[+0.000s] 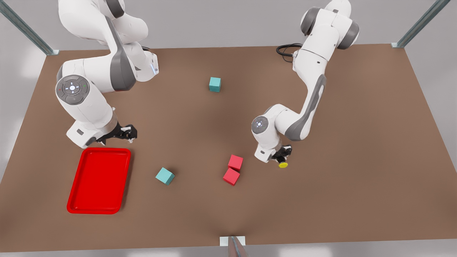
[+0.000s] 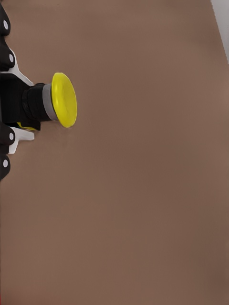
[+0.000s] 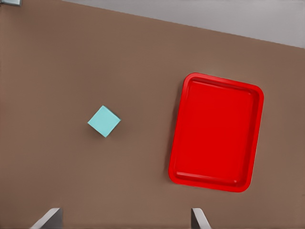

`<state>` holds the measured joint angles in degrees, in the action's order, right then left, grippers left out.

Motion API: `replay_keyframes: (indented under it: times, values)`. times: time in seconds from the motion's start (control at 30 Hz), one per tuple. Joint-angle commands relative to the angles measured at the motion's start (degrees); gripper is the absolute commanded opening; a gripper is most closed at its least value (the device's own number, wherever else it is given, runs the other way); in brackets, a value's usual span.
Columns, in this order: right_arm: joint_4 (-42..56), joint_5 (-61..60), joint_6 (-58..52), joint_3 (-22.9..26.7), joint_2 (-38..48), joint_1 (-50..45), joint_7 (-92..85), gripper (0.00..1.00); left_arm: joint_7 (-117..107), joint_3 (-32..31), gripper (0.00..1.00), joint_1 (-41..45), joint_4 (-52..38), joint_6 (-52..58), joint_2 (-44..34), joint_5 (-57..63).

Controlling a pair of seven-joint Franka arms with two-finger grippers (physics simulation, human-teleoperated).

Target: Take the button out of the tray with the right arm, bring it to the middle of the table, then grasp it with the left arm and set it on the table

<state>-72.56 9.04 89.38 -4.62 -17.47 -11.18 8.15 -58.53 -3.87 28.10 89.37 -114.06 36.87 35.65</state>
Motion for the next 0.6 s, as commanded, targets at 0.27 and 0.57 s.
replay_keyframes:
  times: [0.27, 0.57]
  values:
    - [-0.04, 1.42, 0.01, -0.04, -0.1, -1.13, -1.47, 1.0, -108.02, 0.36, 0.37, -0.07, 2.04, 24.68, 8.13, 25.34]
    - [0.13, 1.33, -0.08, 0.05, -0.1, -0.86, -1.74, 1.0, -114.53, 2.11, 0.37, -0.33, 3.0, 25.82, 15.6, 38.0]
